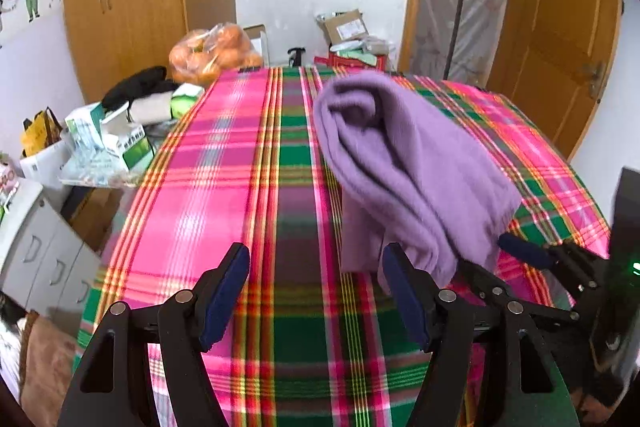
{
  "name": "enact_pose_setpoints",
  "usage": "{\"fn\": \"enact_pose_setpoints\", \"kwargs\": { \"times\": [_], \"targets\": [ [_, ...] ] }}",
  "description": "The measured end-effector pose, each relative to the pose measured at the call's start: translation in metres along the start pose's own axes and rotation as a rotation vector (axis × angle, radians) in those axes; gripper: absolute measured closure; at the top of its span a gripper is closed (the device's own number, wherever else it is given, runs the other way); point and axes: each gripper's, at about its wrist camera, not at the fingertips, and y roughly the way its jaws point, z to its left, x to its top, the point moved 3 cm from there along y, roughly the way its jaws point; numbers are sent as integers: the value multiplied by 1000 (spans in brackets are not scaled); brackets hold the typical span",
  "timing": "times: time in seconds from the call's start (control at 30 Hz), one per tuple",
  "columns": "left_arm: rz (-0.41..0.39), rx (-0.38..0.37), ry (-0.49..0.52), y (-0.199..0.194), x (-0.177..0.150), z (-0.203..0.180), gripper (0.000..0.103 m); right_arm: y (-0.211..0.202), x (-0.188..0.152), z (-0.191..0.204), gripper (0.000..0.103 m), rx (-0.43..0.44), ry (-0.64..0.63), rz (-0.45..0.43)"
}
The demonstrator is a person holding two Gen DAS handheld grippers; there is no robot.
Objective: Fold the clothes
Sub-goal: 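Grasp the lilac garment with the right gripper while the left gripper grasps it too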
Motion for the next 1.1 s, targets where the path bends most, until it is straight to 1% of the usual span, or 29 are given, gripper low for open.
{"fn": "enact_pose_setpoints", "kwargs": {
  "times": [0.03,0.1,0.13,0.2,0.3,0.43,0.57,0.73,0.9,0.97,1.1],
  "targets": [
    [-8,-2,2,-2,3,-2,32,1,0,-5,54,10,22,3],
    [-22,-14,8,-6,7,-6,32,0,2,-14,65,40,62,0],
    [-28,-18,12,-7,9,-7,32,-2,3,-16,69,40,69,-9],
    [-37,-17,25,-7,15,-10,32,-7,6,-21,84,40,84,-29],
    [-61,-16,57,-10,23,-14,32,-14,9,-28,90,40,105,-57],
    [-96,-22,90,-16,34,-18,32,-25,15,-37,92,49,139,-102],
    [-111,-28,132,-17,41,-23,32,-36,22,-46,93,73,175,-147],
    [-122,-34,173,-13,45,-30,32,-45,33,-58,93,135,227,-190],
    [-128,-8,219,-9,47,-41,32,-57,35,-63,93,202,273,-223],
    [-135,-9,244,-9,49,-48,32,-62,36,-65,93,223,285,-235],
    [-141,-4,305,-5,51,-61,32,-62,35,-63,93,266,283,-224]
  ]
}}
